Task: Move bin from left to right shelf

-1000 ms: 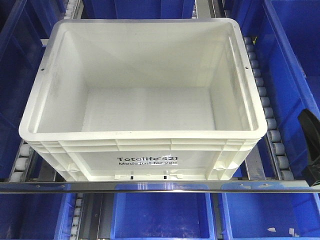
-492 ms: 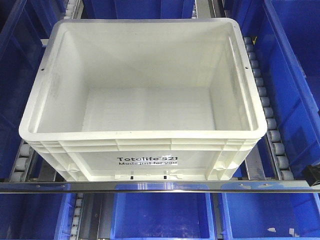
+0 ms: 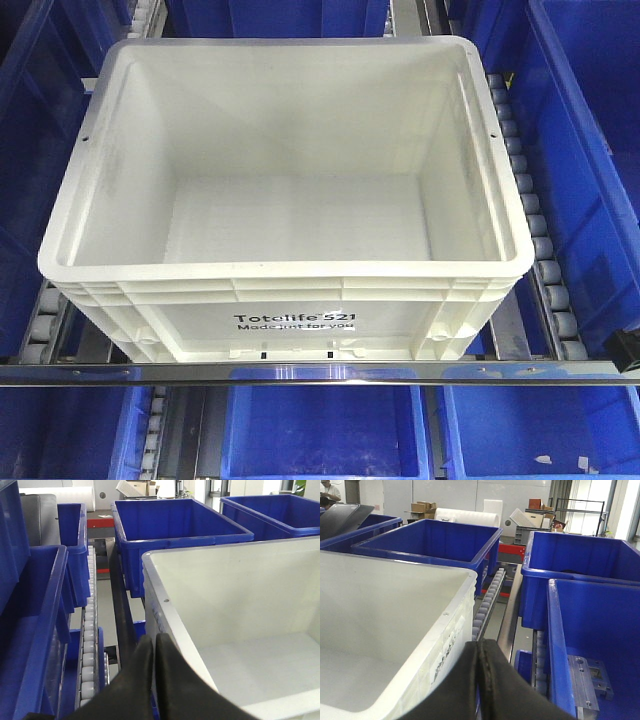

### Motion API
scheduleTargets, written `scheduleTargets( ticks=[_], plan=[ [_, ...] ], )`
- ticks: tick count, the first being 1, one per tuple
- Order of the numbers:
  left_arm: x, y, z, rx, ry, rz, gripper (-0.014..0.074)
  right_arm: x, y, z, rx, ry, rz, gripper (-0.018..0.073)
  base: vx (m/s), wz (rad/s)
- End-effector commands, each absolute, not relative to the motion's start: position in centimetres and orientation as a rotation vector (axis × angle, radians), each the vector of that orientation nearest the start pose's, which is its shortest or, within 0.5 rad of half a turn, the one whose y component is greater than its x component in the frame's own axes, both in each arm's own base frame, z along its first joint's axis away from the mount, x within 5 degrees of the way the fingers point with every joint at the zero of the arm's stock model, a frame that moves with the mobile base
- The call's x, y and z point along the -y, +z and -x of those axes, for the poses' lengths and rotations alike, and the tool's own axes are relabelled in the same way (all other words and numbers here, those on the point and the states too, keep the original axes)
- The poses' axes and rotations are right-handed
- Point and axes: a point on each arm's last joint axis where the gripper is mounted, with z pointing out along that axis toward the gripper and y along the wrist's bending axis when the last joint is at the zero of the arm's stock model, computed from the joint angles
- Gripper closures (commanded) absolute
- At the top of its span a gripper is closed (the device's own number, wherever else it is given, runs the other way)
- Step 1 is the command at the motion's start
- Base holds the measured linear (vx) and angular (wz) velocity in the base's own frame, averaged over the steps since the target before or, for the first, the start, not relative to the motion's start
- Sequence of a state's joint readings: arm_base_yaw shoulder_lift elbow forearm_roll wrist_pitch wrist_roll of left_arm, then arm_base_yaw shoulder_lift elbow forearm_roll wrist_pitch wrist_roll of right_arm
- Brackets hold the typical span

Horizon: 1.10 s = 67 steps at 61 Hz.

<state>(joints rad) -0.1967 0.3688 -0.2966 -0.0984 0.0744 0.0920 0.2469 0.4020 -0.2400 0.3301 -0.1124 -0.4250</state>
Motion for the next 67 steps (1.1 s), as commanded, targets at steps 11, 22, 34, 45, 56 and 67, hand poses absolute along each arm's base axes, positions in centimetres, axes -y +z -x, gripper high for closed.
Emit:
scheduleTargets(
  ticks=[11, 22, 34, 45, 56, 67],
  plan=[
    [1.8, 29.8, -9.0, -1.518, -0.159, -0.155, 0.0605, -1.9, 29.0, -9.7, -1.434, 0.077, 0.200, 0.0567, 0.00, 0.00],
    [1.7, 27.7, -8.1, -1.545, -0.118, -0.201, 0.0605, -1.9, 29.0, -9.7, -1.434, 0.077, 0.200, 0.0567, 0.00, 0.00],
    [1.3, 24.4, -6.3, -1.495, -0.119, -0.193, 0.0605, -1.9, 29.0, -9.7, -1.434, 0.077, 0.200, 0.0566, 0.00, 0.00],
    [1.0, 22.8, -5.0, -1.403, -0.126, -0.178, 0.0605, -1.9, 29.0, -9.7, -1.434, 0.077, 0.200, 0.0566, 0.00, 0.00],
    [1.1, 21.8, -5.2, -1.424, -0.125, -0.179, 0.0605, -1.9, 29.0, -9.7, -1.434, 0.077, 0.200, 0.0566, 0.00, 0.00],
    [1.1, 21.0, -5.3, -1.490, -0.125, -0.190, 0.0605, -1.9, 29.0, -9.7, -1.434, 0.077, 0.200, 0.0566, 0.00, 0.00]
  ],
)
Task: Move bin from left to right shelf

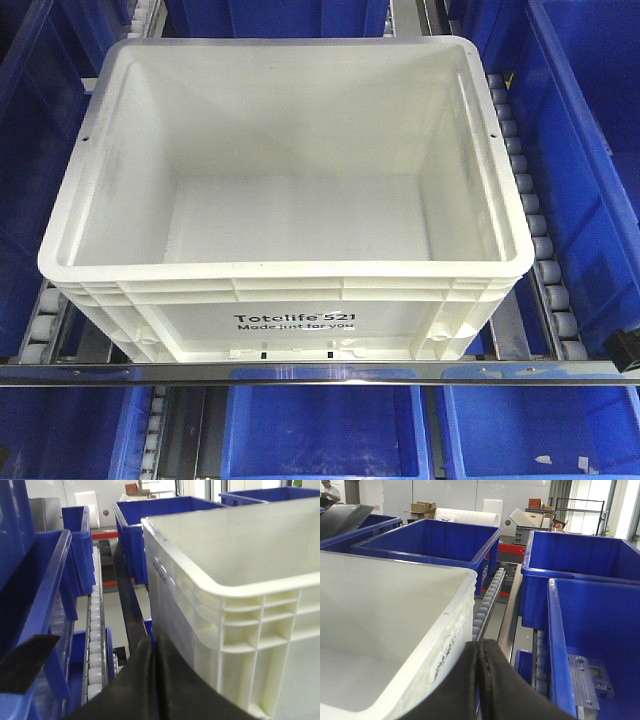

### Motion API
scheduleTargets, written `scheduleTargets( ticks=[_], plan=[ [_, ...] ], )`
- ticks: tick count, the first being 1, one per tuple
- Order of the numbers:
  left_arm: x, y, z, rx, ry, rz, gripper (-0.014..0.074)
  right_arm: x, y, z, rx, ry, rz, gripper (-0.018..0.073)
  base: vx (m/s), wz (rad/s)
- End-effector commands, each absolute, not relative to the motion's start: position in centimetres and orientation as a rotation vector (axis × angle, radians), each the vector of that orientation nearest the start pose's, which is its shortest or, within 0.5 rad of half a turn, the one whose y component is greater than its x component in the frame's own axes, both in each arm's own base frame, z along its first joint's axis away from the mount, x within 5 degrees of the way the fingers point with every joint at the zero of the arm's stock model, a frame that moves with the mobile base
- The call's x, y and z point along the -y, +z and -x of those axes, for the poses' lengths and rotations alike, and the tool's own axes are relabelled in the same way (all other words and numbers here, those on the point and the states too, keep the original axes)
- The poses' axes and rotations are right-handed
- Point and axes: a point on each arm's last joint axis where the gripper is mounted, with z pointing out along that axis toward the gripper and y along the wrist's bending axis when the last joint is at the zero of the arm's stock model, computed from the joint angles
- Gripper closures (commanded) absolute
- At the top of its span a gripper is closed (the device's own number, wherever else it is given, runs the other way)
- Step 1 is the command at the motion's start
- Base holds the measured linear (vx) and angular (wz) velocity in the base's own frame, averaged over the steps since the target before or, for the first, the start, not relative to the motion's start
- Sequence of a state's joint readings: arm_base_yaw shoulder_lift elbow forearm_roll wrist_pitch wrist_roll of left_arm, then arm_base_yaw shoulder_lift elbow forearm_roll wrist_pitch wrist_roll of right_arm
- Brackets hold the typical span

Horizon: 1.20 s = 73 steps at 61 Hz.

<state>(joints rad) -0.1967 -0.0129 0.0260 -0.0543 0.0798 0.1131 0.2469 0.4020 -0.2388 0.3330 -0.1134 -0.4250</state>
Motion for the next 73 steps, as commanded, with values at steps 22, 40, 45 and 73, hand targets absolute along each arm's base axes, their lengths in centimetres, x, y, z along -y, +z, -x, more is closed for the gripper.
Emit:
scheduleTargets(
  ticks=[22, 40, 45, 73],
  plan=[
    [1.0, 22.1, -5.2, -1.372, -0.128, -0.166, 0.0604, -1.9, 29.0, -9.7, -1.436, 0.077, 0.201, 0.0567, 0.00, 0.00],
    [1.0, 22.4, -5.1, -1.341, -0.126, -0.163, 0.0604, -1.9, 29.0, -9.7, -1.436, 0.077, 0.201, 0.0567, 0.00, 0.00],
    [1.0, 22.3, -5.2, -1.347, -0.126, -0.164, 0.0604, -1.9, 29.0, -9.7, -1.436, 0.077, 0.201, 0.0567, 0.00, 0.00],
    [1.0, 22.3, -5.2, -1.348, -0.126, -0.164, 0.0604, -1.9, 29.0, -9.7, -1.435, 0.077, 0.201, 0.0567, 0.00, 0.00]
  ],
)
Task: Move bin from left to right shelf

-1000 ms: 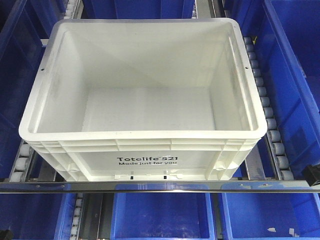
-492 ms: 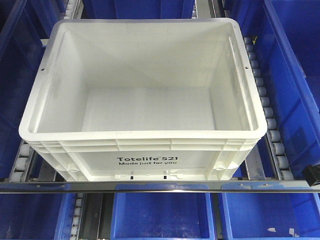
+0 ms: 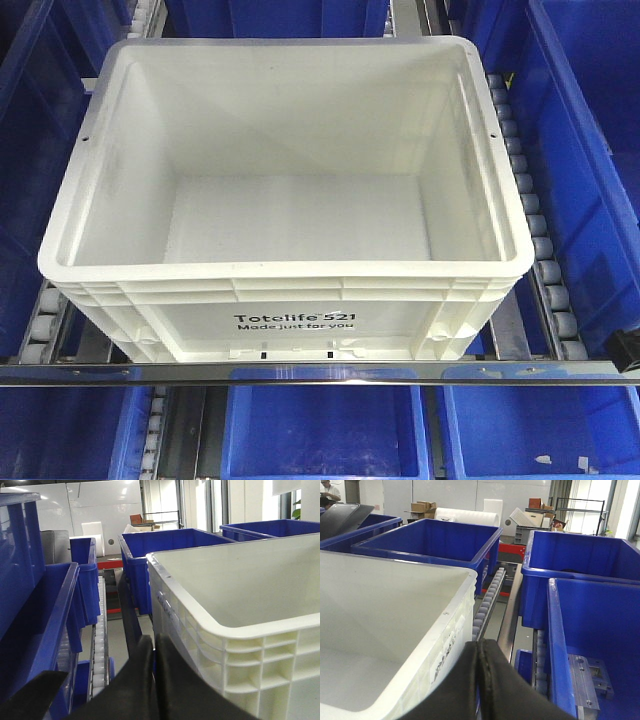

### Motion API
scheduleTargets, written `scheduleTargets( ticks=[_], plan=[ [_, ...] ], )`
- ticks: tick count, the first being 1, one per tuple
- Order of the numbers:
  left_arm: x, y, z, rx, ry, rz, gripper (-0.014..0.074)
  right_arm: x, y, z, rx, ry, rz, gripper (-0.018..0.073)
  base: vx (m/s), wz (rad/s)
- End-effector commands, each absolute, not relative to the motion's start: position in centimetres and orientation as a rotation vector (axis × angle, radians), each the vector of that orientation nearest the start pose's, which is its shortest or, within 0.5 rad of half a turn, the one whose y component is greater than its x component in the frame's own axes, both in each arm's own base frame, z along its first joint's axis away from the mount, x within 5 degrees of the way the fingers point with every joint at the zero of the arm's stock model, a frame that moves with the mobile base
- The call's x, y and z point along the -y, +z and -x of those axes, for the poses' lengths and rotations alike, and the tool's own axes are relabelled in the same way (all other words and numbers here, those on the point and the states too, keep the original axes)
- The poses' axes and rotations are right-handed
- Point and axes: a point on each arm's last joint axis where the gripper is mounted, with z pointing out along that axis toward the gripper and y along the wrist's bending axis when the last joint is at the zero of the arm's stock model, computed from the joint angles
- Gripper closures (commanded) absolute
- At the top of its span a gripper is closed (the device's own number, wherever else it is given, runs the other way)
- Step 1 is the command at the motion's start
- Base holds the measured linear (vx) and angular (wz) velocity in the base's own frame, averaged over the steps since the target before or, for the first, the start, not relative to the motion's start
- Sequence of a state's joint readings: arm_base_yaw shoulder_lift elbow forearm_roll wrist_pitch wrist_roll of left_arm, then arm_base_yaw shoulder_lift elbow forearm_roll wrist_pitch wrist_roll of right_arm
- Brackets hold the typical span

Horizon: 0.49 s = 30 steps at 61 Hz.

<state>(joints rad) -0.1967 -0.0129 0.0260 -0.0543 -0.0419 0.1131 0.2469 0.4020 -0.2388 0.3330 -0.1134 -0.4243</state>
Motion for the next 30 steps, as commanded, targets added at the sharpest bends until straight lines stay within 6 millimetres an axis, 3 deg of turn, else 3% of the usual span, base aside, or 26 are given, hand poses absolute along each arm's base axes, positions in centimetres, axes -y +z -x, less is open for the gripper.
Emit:
scheduleTargets(
  ticks=[1, 30],
  plan=[
    [1.00, 22.30, -5.17, -1.348, -0.126, -0.164, 0.0604, -1.88, 29.01, -9.68, -1.435, 0.077, 0.201, 0.0567, 0.00, 0.00],
    [1.00, 22.30, -5.17, -1.348, -0.126, -0.164, 0.0604, -1.88, 29.02, -9.68, -1.434, 0.075, 0.203, 0.0567, 0.00, 0.00]
  ],
)
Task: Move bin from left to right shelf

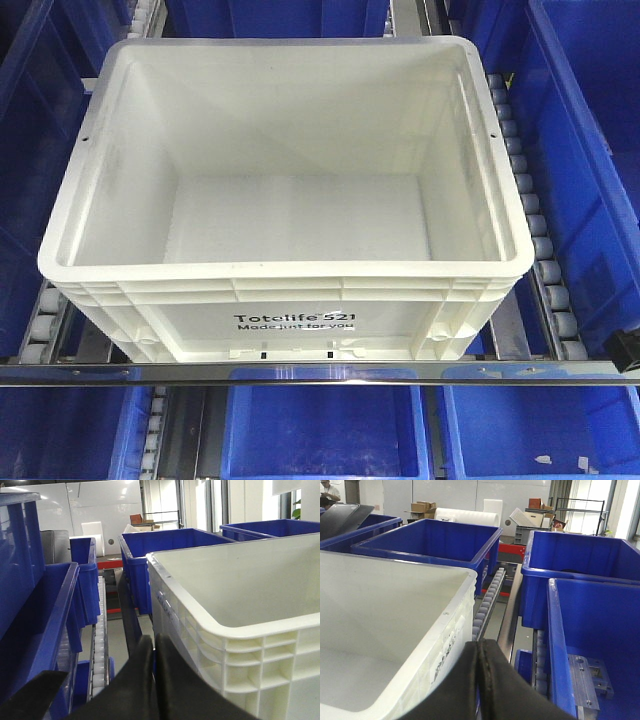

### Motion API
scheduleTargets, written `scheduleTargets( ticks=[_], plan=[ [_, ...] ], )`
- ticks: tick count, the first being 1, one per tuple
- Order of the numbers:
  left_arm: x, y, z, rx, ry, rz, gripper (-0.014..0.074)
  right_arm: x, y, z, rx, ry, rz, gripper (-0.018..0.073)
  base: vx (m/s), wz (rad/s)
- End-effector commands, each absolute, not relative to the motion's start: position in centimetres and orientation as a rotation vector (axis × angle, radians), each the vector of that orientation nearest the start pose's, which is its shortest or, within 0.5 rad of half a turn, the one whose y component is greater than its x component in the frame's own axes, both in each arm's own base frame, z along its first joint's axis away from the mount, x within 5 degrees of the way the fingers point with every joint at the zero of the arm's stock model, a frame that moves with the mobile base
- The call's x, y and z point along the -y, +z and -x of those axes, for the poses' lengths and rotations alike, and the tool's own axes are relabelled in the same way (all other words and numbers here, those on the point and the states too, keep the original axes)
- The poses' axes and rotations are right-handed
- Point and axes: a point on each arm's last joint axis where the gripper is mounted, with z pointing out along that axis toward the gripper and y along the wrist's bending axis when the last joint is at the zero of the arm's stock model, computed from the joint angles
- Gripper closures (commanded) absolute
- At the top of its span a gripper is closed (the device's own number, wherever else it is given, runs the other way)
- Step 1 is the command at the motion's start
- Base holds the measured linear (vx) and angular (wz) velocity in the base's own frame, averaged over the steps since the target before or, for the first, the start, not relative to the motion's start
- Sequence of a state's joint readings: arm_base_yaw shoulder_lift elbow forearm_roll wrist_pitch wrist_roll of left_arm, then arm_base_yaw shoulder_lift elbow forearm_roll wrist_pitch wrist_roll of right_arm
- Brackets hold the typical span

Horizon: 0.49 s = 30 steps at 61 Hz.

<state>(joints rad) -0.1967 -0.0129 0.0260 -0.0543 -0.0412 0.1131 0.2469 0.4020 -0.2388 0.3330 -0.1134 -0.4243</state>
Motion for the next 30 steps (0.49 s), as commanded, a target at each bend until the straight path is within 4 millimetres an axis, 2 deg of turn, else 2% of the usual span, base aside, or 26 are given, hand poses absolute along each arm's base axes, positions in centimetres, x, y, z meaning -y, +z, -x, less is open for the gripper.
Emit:
scheduleTargets(
  ticks=[1, 7, 15, 25, 30],
  plan=[
    [1.0, 22.3, -5.2, -1.348, -0.126, -0.164, 0.0604, -1.9, 29.0, -9.7, -1.433, 0.072, 0.207, 0.0567, 0.00, 0.00],
    [1.0, 22.3, -5.2, -1.348, -0.126, -0.164, 0.0604, -2.1, 29.0, -9.6, -1.425, 0.047, 0.258, 0.0567, 0.00, 0.00],
    [1.0, 22.3, -5.2, -1.348, -0.126, -0.164, 0.0604, -2.4, 28.7, -9.4, -1.459, 0.101, 0.277, 0.0567, 0.00, 0.00],
    [1.0, 22.3, -5.2, -1.348, -0.126, -0.164, 0.0604, -2.0, 28.1, -7.9, -1.514, 0.087, 0.292, 0.0567, 0.00, 0.00],
    [1.0, 22.3, -5.2, -1.348, -0.126, -0.164, 0.0604, -1.7, 27.3, -7.0, -1.484, 0.079, 0.294, 0.0567, 0.00, 0.00]
  ],
)
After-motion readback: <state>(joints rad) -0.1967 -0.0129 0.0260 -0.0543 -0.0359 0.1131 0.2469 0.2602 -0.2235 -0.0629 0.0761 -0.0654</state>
